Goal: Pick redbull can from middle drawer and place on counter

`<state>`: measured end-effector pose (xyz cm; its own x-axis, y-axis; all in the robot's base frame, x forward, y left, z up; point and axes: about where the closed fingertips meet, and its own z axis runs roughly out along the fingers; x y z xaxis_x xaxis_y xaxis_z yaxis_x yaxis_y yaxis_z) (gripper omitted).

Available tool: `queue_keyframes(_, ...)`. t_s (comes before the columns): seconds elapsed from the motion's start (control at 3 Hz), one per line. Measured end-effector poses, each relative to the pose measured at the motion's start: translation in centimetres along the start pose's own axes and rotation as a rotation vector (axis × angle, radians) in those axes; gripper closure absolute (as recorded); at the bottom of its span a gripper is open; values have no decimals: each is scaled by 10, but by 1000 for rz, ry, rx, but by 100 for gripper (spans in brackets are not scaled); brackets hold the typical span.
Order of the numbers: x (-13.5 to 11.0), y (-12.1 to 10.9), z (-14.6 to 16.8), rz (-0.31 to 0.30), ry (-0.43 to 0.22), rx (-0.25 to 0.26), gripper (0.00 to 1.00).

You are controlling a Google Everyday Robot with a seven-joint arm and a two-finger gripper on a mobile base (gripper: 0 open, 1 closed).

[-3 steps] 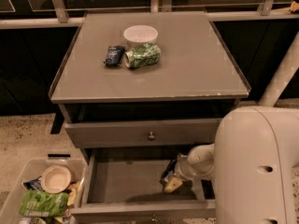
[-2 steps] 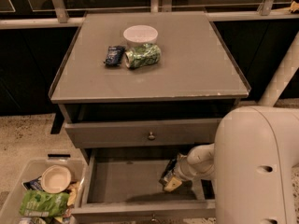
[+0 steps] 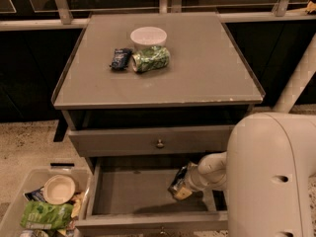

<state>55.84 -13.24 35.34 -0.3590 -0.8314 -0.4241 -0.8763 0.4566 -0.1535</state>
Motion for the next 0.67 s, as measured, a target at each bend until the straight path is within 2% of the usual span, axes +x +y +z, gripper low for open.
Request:
queue_keyframes(0.33, 0, 0, 0, 0, 0, 0, 88)
queue_keyframes(0.67, 0, 7, -18, -15, 2, 17, 100)
